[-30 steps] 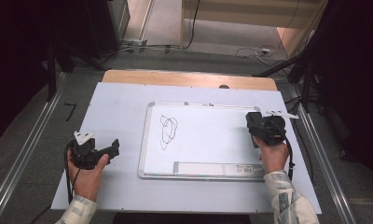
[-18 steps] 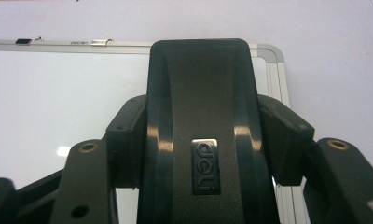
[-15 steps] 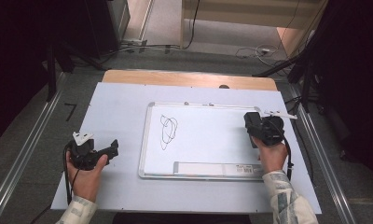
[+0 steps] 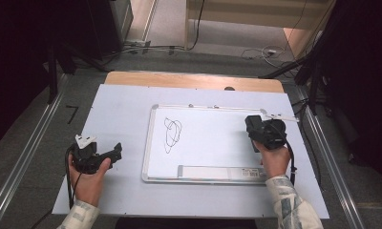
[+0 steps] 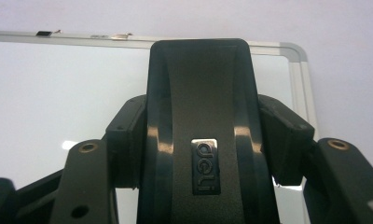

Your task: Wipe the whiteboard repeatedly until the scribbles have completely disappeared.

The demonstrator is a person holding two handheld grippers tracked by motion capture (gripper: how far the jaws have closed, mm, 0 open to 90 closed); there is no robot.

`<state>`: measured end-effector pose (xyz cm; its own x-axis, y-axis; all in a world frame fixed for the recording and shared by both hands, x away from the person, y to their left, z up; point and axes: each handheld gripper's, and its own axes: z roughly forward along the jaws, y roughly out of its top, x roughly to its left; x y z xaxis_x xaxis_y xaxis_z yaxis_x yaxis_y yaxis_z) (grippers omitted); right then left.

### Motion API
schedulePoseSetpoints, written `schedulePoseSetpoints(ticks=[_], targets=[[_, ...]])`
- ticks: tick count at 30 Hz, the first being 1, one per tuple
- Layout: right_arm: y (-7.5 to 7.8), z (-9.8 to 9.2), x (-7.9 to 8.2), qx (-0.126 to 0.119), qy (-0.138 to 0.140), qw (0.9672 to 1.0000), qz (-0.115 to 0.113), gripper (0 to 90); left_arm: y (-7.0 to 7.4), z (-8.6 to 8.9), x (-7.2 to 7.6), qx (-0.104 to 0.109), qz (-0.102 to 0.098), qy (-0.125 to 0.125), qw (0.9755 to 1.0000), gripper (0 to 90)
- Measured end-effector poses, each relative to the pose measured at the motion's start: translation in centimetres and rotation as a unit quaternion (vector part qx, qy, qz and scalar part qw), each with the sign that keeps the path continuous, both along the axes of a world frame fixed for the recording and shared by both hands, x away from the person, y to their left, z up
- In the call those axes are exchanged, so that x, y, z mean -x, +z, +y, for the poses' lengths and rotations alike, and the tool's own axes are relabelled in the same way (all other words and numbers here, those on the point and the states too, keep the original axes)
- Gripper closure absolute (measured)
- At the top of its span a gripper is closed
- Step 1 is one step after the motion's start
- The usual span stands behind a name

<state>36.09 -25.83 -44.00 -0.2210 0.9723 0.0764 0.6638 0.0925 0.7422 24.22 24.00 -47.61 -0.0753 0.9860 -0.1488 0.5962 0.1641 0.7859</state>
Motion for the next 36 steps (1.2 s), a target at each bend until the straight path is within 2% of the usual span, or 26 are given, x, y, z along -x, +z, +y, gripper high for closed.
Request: schedulePoseSetpoints(ticks=[7,8,25,30,36], targets=[[0.0,2.2,0.4,0.001,0.025,0.9997,-0.001,37.7,0.0,0.0,0.1,-0.001,0.000,0.000,1.0000,4.7],[0.0,3.1,0.5,0.000,0.031,0.9995,0.000,37.7,0.0,0.0,0.1,-0.001,-0.001,0.001,1.0000,4.7],[-1.0,9.1,0.2,0.007,0.080,0.9967,0.010,37.7,0.0,0.0,0.1,0.000,-0.003,-0.003,1.0000,4.6],[-1.0,10.1,0.2,0.004,0.083,0.9965,0.009,37.7,0.0,0.0,0.1,-0.001,-0.003,-0.004,1.0000,4.7],[-1.1,12.1,0.1,0.002,0.095,0.9955,0.009,37.7,0.1,0.0,0.1,0.000,-0.005,-0.003,1.0000,4.6]])
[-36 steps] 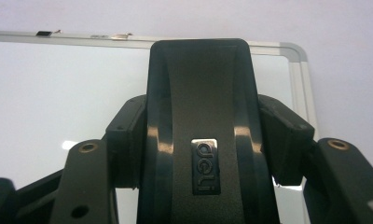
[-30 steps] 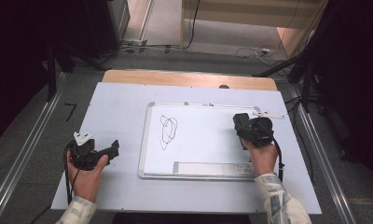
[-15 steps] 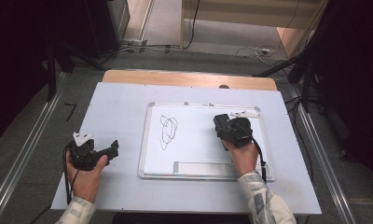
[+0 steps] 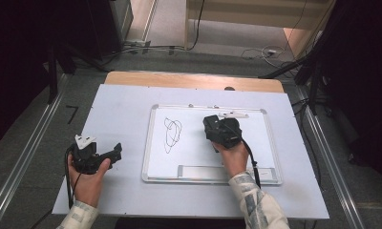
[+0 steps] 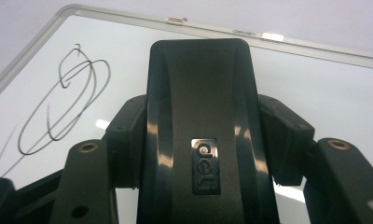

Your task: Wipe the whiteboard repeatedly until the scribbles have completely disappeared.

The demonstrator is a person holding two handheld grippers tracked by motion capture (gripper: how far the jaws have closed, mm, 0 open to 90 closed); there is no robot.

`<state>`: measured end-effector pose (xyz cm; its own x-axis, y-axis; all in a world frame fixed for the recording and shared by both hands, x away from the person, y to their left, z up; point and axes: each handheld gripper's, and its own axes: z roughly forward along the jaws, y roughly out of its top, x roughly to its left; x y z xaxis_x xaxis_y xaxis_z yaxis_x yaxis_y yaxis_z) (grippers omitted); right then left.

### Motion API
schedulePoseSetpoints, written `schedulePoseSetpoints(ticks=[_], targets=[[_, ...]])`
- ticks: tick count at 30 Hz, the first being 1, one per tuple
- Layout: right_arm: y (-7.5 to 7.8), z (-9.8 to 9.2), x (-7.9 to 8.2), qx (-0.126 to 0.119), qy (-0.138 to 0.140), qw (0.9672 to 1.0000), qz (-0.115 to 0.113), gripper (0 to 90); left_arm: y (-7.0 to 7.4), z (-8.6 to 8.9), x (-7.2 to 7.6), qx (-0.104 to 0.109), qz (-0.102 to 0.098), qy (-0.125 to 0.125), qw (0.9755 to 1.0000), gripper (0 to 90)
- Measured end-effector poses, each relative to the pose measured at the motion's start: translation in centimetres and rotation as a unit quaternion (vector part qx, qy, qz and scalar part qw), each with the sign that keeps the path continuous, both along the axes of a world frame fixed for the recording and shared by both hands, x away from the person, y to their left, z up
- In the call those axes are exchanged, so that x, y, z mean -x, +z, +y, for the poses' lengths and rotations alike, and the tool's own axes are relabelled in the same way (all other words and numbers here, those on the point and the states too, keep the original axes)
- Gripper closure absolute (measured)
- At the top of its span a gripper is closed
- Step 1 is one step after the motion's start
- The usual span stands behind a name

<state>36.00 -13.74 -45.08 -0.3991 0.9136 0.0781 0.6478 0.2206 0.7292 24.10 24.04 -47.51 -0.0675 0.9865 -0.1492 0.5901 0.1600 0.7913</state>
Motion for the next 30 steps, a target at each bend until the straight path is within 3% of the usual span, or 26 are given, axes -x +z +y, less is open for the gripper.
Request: schedulePoseSetpoints(ticks=[30], targets=[[-1.6,8.2,1.0,0.000,0.066,0.9978,0.009,37.6,0.0,0.1,0.0,0.003,-0.002,-0.006,1.0000,4.6]])
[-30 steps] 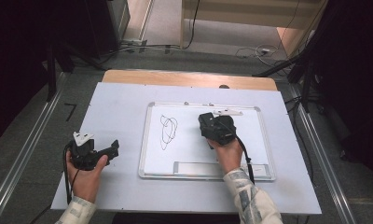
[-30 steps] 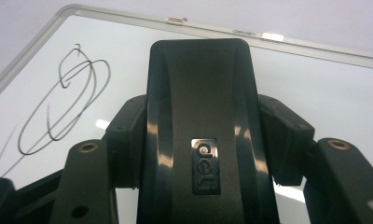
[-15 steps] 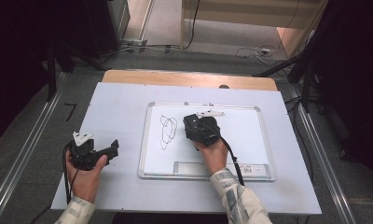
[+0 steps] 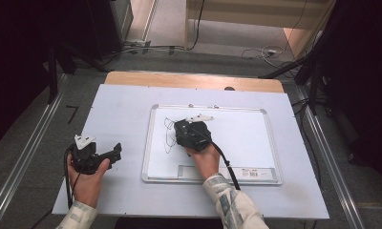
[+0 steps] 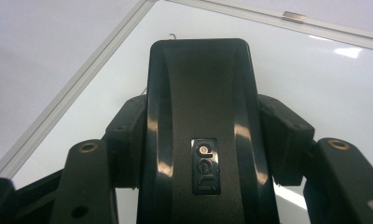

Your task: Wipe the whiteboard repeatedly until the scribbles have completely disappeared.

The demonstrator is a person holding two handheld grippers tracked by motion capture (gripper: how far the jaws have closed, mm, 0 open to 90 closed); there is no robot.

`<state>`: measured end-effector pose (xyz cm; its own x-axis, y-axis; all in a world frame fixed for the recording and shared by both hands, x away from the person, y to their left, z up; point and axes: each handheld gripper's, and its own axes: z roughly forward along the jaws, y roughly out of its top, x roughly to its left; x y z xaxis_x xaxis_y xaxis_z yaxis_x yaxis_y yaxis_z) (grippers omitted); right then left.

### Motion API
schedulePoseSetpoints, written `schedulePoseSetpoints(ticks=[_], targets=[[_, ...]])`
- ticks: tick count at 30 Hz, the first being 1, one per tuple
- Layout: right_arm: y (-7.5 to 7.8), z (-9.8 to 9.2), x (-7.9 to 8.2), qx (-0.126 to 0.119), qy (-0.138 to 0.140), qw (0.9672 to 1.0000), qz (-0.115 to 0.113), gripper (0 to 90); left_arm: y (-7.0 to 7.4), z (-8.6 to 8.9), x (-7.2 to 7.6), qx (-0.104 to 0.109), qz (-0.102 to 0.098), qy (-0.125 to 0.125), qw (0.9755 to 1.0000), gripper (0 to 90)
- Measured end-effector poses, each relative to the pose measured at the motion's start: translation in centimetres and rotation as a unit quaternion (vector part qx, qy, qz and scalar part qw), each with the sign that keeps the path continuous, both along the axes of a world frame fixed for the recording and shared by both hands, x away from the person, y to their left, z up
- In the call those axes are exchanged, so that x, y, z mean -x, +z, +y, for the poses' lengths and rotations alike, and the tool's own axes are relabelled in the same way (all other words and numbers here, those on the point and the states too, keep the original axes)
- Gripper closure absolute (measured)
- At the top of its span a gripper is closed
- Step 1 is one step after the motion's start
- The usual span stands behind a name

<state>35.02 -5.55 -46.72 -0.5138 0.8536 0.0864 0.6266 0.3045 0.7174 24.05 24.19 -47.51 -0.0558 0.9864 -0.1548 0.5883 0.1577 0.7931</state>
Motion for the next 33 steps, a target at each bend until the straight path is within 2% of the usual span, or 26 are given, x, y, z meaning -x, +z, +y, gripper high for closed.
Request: schedulePoseSetpoints(ticks=[16,23,26,27,28,33], targets=[[-1.0,2.8,0.6,0.002,0.015,0.9999,0.001,37.6,0.0,0.1,0.1,0.000,0.001,0.001,1.0000,4.7],[-1.6,3.7,0.6,0.010,0.021,0.9997,0.006,37.5,0.0,0.2,0.1,0.000,0.002,0.001,1.0000,4.7],[-2.1,4.1,0.6,0.023,0.026,0.9993,0.010,37.2,-0.1,0.2,0.1,0.000,0.001,0.001,1.0000,4.7],[-2.4,4.3,0.6,0.035,0.030,0.9989,0.009,37.2,-0.1,0.2,0.1,0.001,0.002,0.002,1.0000,4.7],[-2.4,4.4,0.8,0.047,0.032,0.9984,-0.001,37.3,-0.1,0.2,0.1,0.000,0.001,0.001,1.0000,4.7],[-2.4,4.6,0.9,0.048,0.030,0.9984,-0.001,37.3,-0.1,0.1,0.1,-0.001,0.003,0.001,1.0000,4.7]])
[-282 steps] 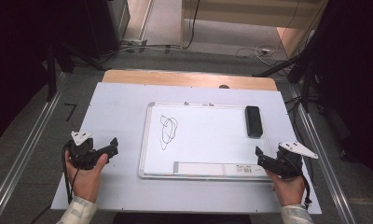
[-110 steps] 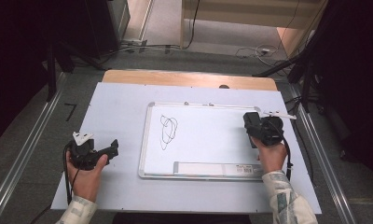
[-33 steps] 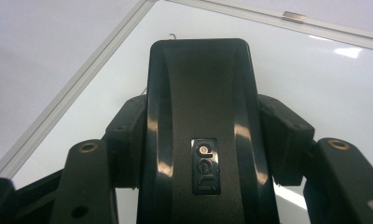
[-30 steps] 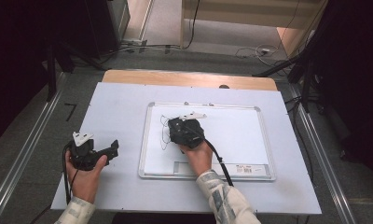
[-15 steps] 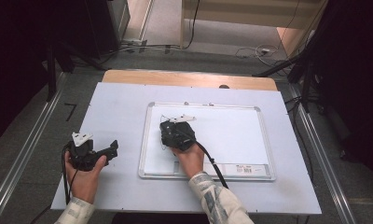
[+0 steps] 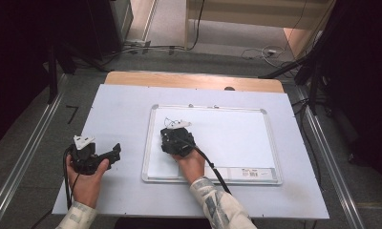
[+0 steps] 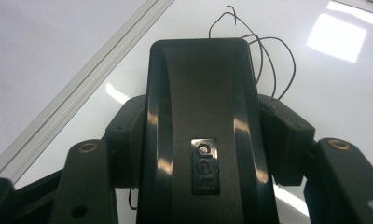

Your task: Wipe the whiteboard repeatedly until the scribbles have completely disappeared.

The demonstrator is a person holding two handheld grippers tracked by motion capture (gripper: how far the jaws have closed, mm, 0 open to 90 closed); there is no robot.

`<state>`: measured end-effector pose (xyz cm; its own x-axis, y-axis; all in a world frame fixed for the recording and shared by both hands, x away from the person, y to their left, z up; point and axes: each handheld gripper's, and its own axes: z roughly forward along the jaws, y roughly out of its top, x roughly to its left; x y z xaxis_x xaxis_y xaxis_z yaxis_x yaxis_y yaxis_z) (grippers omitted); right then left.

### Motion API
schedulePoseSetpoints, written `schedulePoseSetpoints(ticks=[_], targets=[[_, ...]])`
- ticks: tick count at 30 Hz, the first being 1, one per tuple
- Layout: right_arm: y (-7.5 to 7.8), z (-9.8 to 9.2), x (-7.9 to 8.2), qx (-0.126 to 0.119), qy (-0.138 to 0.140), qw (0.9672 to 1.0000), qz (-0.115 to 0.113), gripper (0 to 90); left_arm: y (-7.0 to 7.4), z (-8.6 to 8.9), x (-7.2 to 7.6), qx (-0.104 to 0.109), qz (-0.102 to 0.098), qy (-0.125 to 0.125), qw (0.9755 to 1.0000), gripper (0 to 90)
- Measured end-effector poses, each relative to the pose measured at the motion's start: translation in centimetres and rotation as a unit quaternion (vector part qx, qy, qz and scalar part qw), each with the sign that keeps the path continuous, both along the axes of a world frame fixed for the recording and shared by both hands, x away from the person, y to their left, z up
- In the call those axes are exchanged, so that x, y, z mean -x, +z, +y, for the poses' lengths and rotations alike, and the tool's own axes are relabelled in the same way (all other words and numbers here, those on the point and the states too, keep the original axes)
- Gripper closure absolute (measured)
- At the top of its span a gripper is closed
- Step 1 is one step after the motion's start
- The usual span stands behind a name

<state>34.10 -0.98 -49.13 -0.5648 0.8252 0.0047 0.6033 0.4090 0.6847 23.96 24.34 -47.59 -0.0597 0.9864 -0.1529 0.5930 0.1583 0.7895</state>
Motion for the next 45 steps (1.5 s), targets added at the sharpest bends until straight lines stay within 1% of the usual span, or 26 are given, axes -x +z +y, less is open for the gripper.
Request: schedulePoseSetpoints(ticks=[6,10,18,22,25,33,38,45], targets=[[0.0,0.4,0.5,0.005,0.003,1.0000,0.000,37.3,0.0,-0.1,-0.1,-0.001,0.001,-0.003,1.0000,4.7],[0.0,0.8,0.9,0.002,0.004,1.0000,0.001,37.3,0.0,-0.2,-0.2,-0.001,0.000,-0.002,1.0000,4.6],[0.0,1.3,1.5,0.007,0.014,0.9999,0.002,37.3,0.0,-0.2,-0.2,-0.002,0.001,-0.004,1.0000,4.6],[0.0,1.4,1.7,0.012,0.025,0.9996,0.001,37.3,-0.1,-0.2,-0.2,-0.002,0.001,-0.004,1.0000,4.7],[0.0,1.6,1.8,0.010,0.028,0.9995,0.003,37.2,-0.1,-0.3,-0.2,-0.001,0.001,-0.003,1.0000,4.6],[0.0,1.3,1.1,0.005,0.037,0.9993,0.004,37.3,0.0,-0.1,0.0,-0.001,0.000,-0.001,1.0000,4.6],[0.1,0.9,0.0,0.004,0.024,0.9997,0.007,37.3,-0.1,0.2,0.1,0.002,-0.001,0.002,1.0000,4.7],[0.2,-0.4,-1.6,0.006,0.004,1.0000,0.006,37.3,-0.1,0.4,0.3,0.002,0.000,0.004,1.0000,4.6]])
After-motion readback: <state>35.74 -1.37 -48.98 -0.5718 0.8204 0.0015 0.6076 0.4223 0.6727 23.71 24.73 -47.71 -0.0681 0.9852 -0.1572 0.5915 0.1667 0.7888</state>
